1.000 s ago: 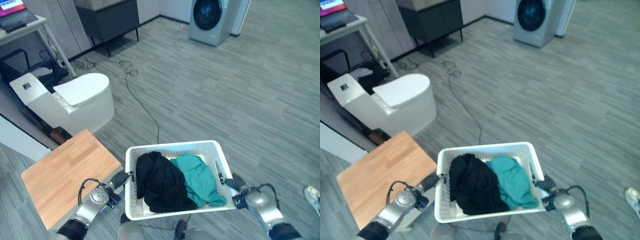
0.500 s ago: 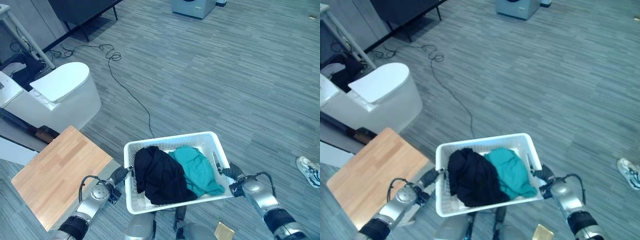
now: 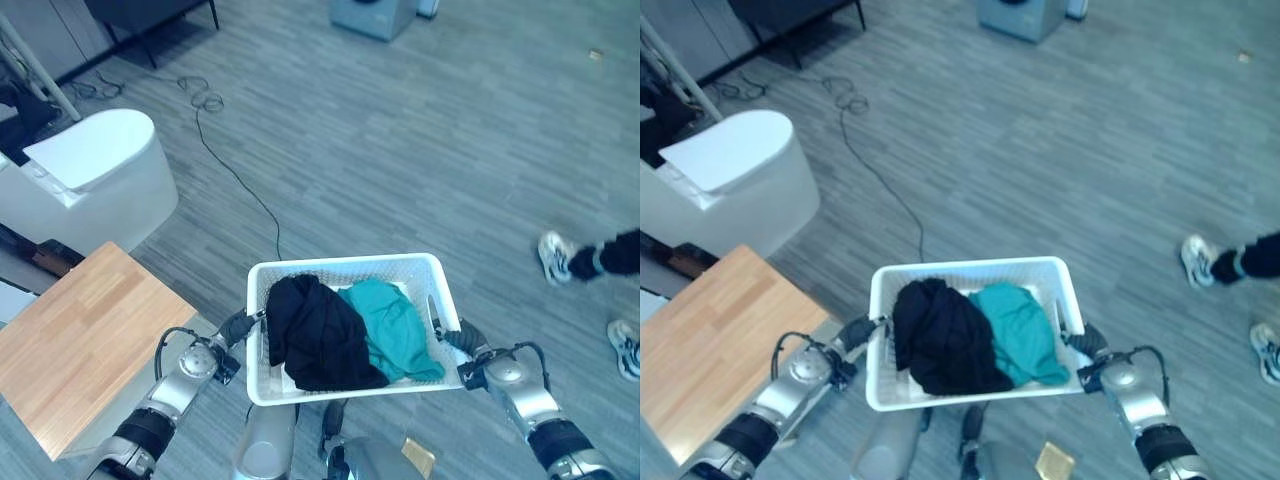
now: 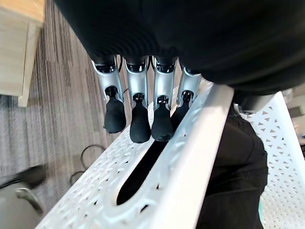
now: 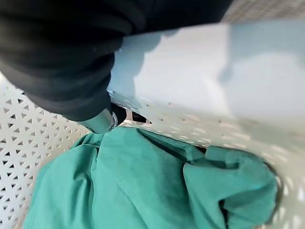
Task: Grab the laundry basket,head to the washer,open it,put in the laundry and shut it.
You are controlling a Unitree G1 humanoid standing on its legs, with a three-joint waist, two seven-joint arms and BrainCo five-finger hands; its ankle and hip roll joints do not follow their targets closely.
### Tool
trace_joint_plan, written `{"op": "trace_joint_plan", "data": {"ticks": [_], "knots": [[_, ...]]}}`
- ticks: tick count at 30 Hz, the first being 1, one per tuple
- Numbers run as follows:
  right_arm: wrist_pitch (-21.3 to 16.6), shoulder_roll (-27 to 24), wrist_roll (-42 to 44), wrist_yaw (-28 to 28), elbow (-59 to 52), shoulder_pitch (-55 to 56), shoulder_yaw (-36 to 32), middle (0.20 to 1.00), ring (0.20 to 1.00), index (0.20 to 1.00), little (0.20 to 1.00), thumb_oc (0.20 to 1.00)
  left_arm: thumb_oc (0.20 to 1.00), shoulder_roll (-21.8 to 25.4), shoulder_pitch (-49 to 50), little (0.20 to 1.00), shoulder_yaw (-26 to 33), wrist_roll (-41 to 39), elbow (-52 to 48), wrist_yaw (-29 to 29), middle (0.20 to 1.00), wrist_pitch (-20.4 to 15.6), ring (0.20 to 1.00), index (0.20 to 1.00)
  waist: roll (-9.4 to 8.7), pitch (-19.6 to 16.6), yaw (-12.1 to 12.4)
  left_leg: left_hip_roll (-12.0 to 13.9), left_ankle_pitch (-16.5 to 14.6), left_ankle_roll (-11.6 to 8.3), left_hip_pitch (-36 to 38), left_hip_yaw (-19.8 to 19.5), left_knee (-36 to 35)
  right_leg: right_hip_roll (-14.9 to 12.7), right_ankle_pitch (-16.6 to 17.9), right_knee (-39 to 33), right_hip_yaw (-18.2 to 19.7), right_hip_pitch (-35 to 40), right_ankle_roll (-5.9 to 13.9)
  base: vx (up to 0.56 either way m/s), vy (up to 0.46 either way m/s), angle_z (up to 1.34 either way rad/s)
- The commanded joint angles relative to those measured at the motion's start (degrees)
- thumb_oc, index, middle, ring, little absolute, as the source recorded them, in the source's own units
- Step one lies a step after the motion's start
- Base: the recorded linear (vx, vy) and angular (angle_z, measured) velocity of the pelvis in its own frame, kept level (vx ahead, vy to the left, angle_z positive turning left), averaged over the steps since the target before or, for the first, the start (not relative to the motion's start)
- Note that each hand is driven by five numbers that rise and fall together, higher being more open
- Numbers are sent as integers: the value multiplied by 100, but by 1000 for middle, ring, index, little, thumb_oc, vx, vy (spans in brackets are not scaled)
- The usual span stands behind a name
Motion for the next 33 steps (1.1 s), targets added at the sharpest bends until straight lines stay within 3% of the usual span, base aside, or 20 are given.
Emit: {"op": "trace_joint_plan", "data": {"ticks": [1,4,5,6,7,8,10,12,13,16,17,21,23,25,27,28,29,30,31,33], "knots": [[-648,-7,753,265,-500,-91,-134,200,200,200,200,200,200,499,184,200,509,93,26,209,200,-191,200,200,-376,-517,259,-216,446,518,-895,364,633,-293,-1292,-49,472,1436,989,544,123,-72],[-668,425,758,311,-477,-120,-45,200,200,200,200,200,200,643,357,200,650,157,-40,190,200,-159,200,200,-646,-745,434,-160,651,737,-697,538,845,-372,-1363,362,531,1556,1080,623,138,-83],[-701,673,722,299,-393,-121,-36,200,200,200,200,200,200,728,383,200,679,257,13,225,200,-159,200,200,-911,-809,503,-279,361,866,-548,650,1077,-537,-857,1198,429,1282,1471,492,102,-67],[-703,675,721,299,-390,-124,-36,200,200,200,200,200,200,730,383,200,680,256,13,225,200,-160,200,200,-900,-825,518,-254,374,864,-561,655,1068,-520,-838,1194,448,1261,1469,500,116,-33],[-703,800,695,290,-311,-119,-60,200,200,200,200,200,200,780,419,200,695,386,72,240,200,-159,200,200,-985,-831,517,-303,193,967,-413,727,1109,-591,-175,1911,422,1040,1780,526,161,-52],[-697,926,593,281,-325,-157,-66,200,200,200,200,200,200,823,473,200,746,341,45,241,200,-151,200,200,-933,-762,372,-253,-68,1083,-49,813,1133,-732,687,3080,185,541,2183,681,239,-32],[-678,955,520,302,-374,-146,-86,200,200,200,200,200,200,830,514,200,822,298,35,258,200,-142,200,200,-810,-759,279,-174,-163,1150,192,848,1070,-830,861,3472,31,237,2247,369,174,-16],[-644,909,419,346,-478,-102,-116,200,200,200,200,200,200,844,568,200,895,259,-27,259,200,-124,200,200,-593,-710,85,-71,-323,1231,784,871,827,-1195,930,3950,-368,-430,2163,467,234,-23],[-619,803,421,375,-641,3,-209,200,200,200,200,200,200,824,569,200,856,300,-53,240,200,-106,200,200,-487,-644,-166,-143,-505,1231,1264,729,670,-1363,476,3647,-654,-950,1963,517,207,-31],[-631,681,478,379,-796,208,-396,200,200,200,200,200,200,785,549,200,834,344,-79,204,200,-105,200,200,-501,-636,-422,-265,-697,1160,1527,625,705,-1354,276,2707,-682,-1194,1841,546,17,13],[-638,572,578,373,-921,409,-563,200,200,200,200,200,200,728,395,200,756,451,-55,217,200,-111,200,200,-540,-628,-648,-318,-1088,1003,1896,444,738,-1487,193,1335,-644,-1295,1800,530,-96,74],[-612,445,596,401,-1047,692,-799,200,200,200,200,200,200,619,13,200,575,646,66,280,200,-173,200,200,-503,-689,-981,-278,-1577,822,2373,96,822,-1715,668,75,-253,-1641,1993,563,-130,94],[-609,474,613,402,-1021,759,-862,200,200,200,200,200,200,470,-248,200,419,767,213,348,200,-193,200,200,-441,-755,-1138,-133,-1826,716,2864,-104,888,-1977,1009,-371,-577,-1910,2136,674,-172,116],[-611,491,611,403,-996,769,-860,200,200,200,200,200,200,418,-261,200,404,782,251,349,200,-210,200,200,-389,-797,-1204,-43,-1885,680,3076,-167,854,-1989,1072,-403,-749,-1902,2169,519,-148,59],[-563,478,541,463,-895,828,-775,200,200,200,200,200,200,325,-157,200,429,768,249,323,200,-240,200,200,-475,-1081,-1327,147,-1907,535,3554,-252,957,-1868,1350,-144,-706,-1684,2125,934,-373,72],[-560,446,525,498,-808,813,-671,200,200,200,200,200,200,278,-131,200,429,736,344,342,200,-258,200,200,-360,-1131,-1346,565,-1192,335,3406,-147,1898,-1492,1207,153,-550,-1508,1923,768,-372,71],[-563,447,526,498,-804,807,-672,200,200,200,200,200,200,278,-137,200,428,736,349,343,200,-260,200,200,-384,-1141,-1363,539,-1172,333,3376,-169,1900,-1521,1219,148,-556,-1524,1921,630,-480,37],[-581,401,574,441,-718,760,-578,200,200,200,200,200,200,288,-69,200,437,657,310,328,200,-220,200,200,-488,-1033,-1195,672,-350,424,2556,-218,3668,-1307,1015,303,-496,-1233,1592,236,-265,-3],[-584,406,575,441,-714,754,-578,200,200,200,200,200,200,293,-72,200,438,657,308,328,200,-218,200,200,-517,-1046,-1220,637,-334,425,2501,-245,3693,-1343,1031,299,-508,-1258,1592,374,-378,5],[-620,349,587,354,-618,608,-446,200,200,200,200,200,200,315,-30,200,476,521,274,335,200,-258,200,200,-596,-897,-1022,621,-89,605,1812,-279,4718,-1136,811,269,-521,-950,1346,235,-300,-13]]}}
